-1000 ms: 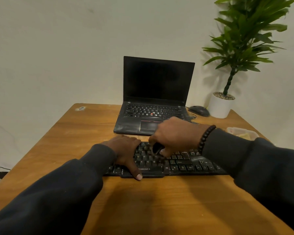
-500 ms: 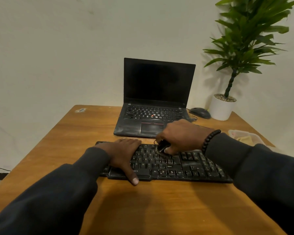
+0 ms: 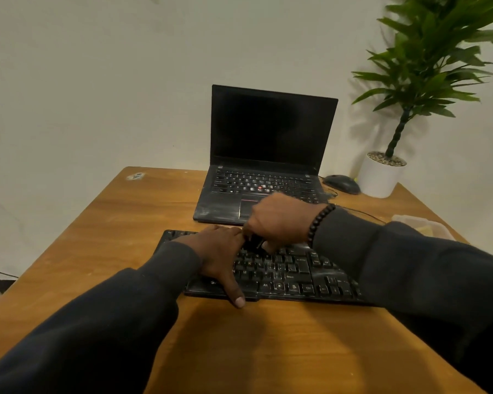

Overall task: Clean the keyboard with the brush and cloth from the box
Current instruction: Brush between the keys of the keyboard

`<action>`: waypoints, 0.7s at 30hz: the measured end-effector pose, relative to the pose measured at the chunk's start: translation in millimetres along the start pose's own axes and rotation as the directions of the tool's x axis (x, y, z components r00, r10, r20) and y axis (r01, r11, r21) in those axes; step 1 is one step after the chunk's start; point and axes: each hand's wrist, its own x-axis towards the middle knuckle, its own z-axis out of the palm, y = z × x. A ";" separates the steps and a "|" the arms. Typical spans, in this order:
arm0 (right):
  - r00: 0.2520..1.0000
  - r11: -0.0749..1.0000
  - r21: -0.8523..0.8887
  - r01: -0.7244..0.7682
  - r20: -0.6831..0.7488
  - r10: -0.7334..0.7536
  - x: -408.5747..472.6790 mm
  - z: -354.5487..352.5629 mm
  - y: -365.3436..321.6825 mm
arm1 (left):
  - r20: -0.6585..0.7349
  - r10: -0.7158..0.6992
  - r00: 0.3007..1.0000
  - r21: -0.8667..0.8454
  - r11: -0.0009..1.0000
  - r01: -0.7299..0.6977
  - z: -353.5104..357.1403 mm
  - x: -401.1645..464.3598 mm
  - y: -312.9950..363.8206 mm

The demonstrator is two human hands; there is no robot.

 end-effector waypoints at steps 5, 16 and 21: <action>0.984 0.978 0.140 0.157 0.061 -0.167 -27.5 -9.7 -14.3 | -0.014 0.018 1.000 -0.047 0.999 -0.018 1.2 1.4 -0.8; 0.991 0.998 0.067 -0.007 0.130 -0.002 -10.4 0.2 1.3 | -0.031 0.009 0.999 -0.037 0.999 -0.011 1.1 -4.1 -0.3; 0.979 0.978 0.154 0.141 0.128 -0.161 -31.5 -15.2 -11.7 | -0.051 0.027 0.998 -0.049 0.998 -0.030 2.4 -3.2 -0.5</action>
